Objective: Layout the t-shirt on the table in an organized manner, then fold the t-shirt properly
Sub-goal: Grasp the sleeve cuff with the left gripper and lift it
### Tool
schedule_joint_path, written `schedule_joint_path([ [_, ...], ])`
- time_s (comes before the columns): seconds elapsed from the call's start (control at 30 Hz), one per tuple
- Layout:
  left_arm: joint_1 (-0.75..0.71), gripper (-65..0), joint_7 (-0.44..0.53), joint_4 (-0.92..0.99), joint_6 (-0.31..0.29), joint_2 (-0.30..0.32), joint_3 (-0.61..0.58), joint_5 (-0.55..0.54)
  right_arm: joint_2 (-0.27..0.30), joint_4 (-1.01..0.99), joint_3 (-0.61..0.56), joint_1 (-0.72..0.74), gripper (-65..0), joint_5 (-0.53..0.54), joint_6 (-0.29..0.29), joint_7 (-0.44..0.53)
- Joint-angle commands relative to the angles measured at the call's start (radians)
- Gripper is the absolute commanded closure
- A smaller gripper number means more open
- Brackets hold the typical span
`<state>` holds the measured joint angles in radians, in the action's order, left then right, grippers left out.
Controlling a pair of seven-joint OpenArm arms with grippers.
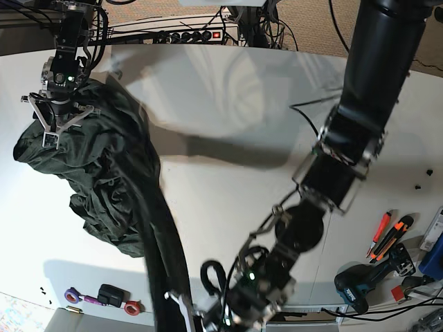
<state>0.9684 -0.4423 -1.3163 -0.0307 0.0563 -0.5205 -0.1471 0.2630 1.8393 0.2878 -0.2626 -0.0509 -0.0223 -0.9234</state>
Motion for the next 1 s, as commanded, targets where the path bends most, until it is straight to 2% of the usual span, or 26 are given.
schedule_joint_path([
  [0.0,0.054,0.0,0.005,-0.014,0.013,0.015,0.009,0.004,0.014,0.018,0.005,0.011,-28.5,-0.008,-0.003,0.019],
  [0.17,0.082,0.0,-0.014,-0.014,0.012,0.111,0.009,0.004,0.014,0.018,0.005,0.011,-28.5,-0.009,-0.005,0.018],
  [0.37,0.090,0.0,-0.010,-0.014,0.012,0.304,0.009,0.000,0.014,0.018,0.005,0.011,-28.5,-0.009,-0.005,0.020],
  [0.5,0.099,0.0,-0.013,-0.014,0.008,0.433,0.009,-0.062,0.014,0.018,0.005,0.011,-28.5,-0.009,-0.005,0.019],
  [0.63,0.098,0.0,-0.014,-0.014,0.008,0.534,0.009,-0.114,0.014,0.018,0.005,0.011,-28.5,-0.009,-0.005,0.019],
  [0.8,0.098,0.0,-0.015,-0.014,0.004,0.619,0.009,-0.154,0.014,0.018,0.005,0.014,-28.6,-0.009,-0.003,0.022],
  [0.97,0.098,0.0,-0.040,-0.014,0.004,0.640,0.009,-0.173,0.014,0.018,0.005,0.042,-28.8,-0.009,-0.001,0.031],
])
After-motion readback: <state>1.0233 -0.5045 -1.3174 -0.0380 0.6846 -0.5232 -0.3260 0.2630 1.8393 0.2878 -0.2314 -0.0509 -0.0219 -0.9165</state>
